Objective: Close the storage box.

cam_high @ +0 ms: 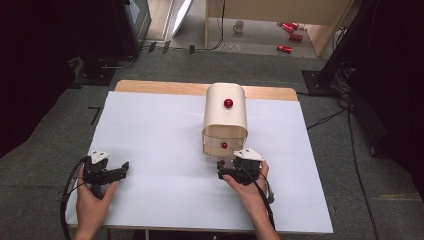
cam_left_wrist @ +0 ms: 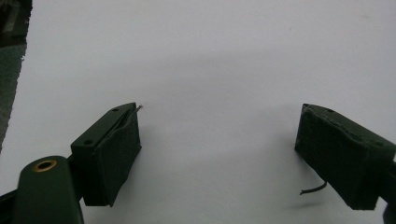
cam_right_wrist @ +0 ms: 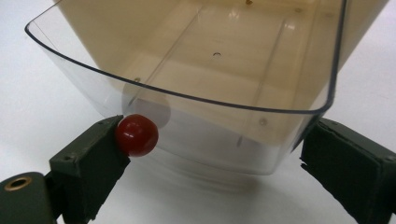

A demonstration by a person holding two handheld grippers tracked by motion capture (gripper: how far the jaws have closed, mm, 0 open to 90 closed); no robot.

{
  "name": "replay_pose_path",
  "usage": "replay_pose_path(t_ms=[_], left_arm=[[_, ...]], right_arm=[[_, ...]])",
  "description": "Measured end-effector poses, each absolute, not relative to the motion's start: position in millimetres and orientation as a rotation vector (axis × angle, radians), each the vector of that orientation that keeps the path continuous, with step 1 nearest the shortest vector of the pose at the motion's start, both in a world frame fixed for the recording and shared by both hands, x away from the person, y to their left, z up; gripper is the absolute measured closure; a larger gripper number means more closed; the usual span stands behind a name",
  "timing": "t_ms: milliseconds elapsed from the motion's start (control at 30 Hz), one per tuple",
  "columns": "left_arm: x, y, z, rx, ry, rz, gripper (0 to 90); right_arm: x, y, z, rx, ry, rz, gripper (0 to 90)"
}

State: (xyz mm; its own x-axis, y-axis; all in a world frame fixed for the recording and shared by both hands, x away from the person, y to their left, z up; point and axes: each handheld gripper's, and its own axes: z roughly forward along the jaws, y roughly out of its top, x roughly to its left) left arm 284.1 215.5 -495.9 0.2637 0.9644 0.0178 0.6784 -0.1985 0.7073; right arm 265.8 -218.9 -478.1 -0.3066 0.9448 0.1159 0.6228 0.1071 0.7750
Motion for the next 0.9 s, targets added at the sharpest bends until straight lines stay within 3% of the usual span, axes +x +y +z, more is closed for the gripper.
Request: replay_pose_path(t_ms=[900], left_arm=[[284.1, 215.5, -495.9, 1.956, 1.481, 0.634, 14.1]], right_arm=[[281.7, -224.8, -480.3, 1.513, 1.968, 1.056, 4.3]])
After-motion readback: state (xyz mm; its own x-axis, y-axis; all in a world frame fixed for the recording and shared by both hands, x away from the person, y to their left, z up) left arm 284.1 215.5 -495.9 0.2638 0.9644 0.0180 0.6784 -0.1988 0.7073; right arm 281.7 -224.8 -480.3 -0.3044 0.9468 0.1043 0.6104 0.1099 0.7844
